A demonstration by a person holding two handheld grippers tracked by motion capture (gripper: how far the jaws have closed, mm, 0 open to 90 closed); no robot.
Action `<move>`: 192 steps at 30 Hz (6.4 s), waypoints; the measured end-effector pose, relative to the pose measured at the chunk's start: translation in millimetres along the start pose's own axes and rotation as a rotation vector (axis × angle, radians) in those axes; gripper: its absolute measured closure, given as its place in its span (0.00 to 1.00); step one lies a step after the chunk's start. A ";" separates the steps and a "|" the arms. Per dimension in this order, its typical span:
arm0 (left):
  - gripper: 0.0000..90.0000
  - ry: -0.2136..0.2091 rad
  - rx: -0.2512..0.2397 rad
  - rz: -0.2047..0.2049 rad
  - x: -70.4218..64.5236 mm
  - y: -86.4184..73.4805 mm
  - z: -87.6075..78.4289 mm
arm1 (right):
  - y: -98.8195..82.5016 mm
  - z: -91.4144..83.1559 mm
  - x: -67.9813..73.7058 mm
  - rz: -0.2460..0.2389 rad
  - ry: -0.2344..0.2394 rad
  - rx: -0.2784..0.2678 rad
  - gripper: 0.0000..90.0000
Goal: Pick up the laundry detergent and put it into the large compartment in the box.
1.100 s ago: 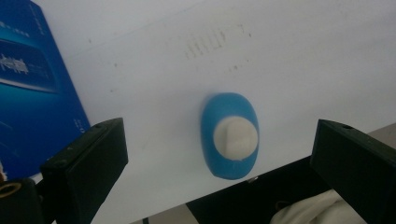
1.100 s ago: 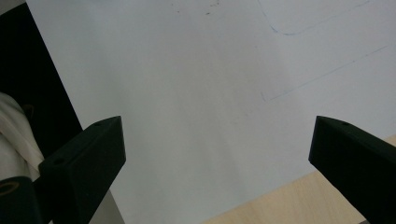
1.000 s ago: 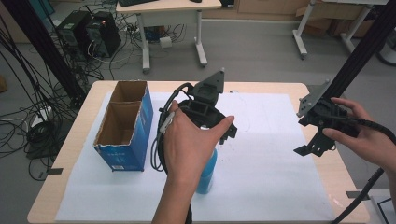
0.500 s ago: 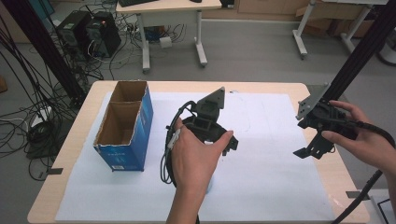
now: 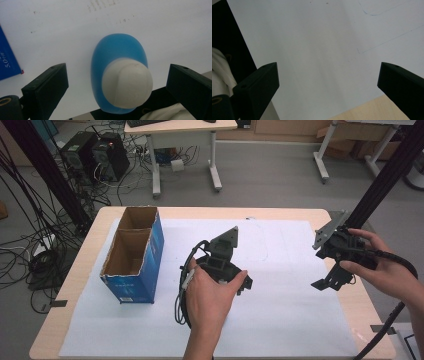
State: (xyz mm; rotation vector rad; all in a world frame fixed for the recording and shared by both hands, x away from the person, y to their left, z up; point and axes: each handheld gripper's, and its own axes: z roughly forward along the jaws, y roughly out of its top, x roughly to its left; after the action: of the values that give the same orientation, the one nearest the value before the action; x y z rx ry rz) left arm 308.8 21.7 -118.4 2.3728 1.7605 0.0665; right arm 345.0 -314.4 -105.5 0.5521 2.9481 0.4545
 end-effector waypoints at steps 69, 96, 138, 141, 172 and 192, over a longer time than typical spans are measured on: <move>0.42 0.027 -0.123 0.049 15.9 1.3 -101.5 | 21.4 -10.7 -6.5 0.014 -0.016 0.015 0.04; 0.42 0.084 -0.242 -0.054 91.2 7.7 -208.4 | 65.7 1.6 -32.3 0.010 0.016 0.097 0.04; 0.42 0.141 -0.201 -0.254 203.8 11.9 -177.3 | 86.7 9.9 -33.6 0.007 0.010 0.139 0.04; 0.42 0.145 -0.192 -0.257 206.0 12.9 -169.3 | 87.4 10.1 -33.2 0.004 0.010 0.142 0.04; 0.42 0.108 -0.145 -0.241 226.6 8.0 -81.5 | 91.6 12.5 -28.2 0.001 0.012 0.160 0.04; 0.42 0.099 -0.144 -0.233 229.5 1.4 -43.5 | 94.7 15.8 -24.8 -0.006 0.008 0.162 0.04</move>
State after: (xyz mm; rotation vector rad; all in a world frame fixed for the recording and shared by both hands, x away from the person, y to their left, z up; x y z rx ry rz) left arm 371.5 245.2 -92.5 2.0837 1.9917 0.2717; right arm 402.3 -235.1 -89.9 0.5590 3.0108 0.2184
